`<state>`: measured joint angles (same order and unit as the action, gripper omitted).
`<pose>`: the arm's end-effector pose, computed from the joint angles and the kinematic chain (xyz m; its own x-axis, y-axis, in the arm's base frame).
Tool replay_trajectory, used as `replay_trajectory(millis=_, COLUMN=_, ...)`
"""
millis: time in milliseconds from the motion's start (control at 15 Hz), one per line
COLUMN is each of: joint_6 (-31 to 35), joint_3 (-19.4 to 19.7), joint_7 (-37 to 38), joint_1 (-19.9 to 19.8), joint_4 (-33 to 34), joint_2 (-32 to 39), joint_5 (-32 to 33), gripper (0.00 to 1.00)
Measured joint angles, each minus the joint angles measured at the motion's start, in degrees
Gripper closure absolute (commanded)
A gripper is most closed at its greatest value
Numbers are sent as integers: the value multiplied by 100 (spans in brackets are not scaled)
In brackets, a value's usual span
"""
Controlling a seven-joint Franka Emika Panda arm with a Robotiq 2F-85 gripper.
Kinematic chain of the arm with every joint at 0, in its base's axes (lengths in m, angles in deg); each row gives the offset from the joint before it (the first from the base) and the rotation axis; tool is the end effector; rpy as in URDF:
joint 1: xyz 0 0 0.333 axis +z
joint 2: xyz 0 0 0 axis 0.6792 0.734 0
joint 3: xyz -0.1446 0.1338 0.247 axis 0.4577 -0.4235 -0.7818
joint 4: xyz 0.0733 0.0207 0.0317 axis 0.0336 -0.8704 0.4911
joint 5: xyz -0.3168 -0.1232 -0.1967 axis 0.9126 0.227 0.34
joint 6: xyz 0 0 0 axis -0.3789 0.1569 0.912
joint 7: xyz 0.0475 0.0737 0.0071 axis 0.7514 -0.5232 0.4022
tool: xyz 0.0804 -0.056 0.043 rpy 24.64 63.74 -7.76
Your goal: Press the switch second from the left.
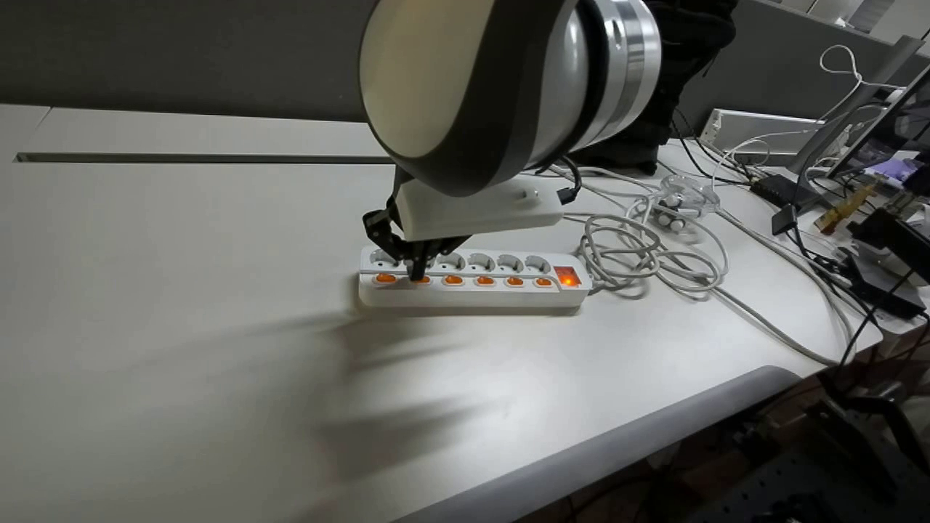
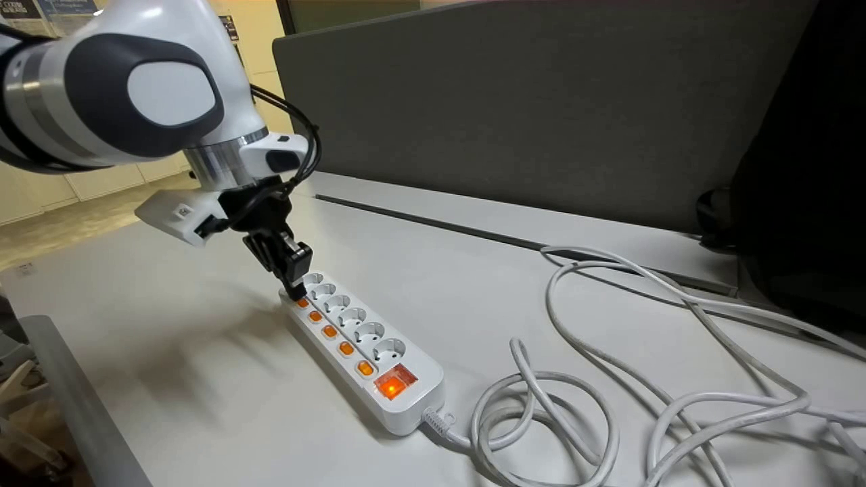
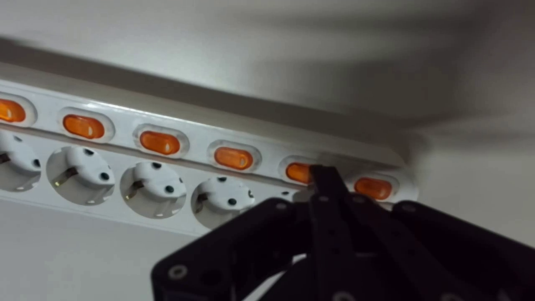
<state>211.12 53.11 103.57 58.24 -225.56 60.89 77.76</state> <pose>0.4787 0.1271 0.1582 0.9959 -0.0138 0.0890 -0.0144 -0.9999 0.0061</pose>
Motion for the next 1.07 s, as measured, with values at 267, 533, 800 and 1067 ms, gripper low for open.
replay_trajectory(millis=267, joint_6=-36, joint_3=0, joint_7=-5, joint_1=0, joint_4=1, joint_2=27, joint_5=-70, gripper=100)
replay_trajectory(millis=533, joint_6=-38, joint_3=1, joint_7=-5, joint_1=1, joint_4=1, joint_2=29, joint_5=-70, gripper=100)
replay_trajectory(millis=800, joint_6=-131, joint_3=169, joint_7=6, joint_1=189, joint_4=11, joint_2=56, joint_5=27, gripper=100)
replay_trajectory(millis=1067, joint_6=-309, joint_3=542, joint_7=149, joint_1=626, joint_4=41, joint_2=60, joint_5=419, gripper=100)
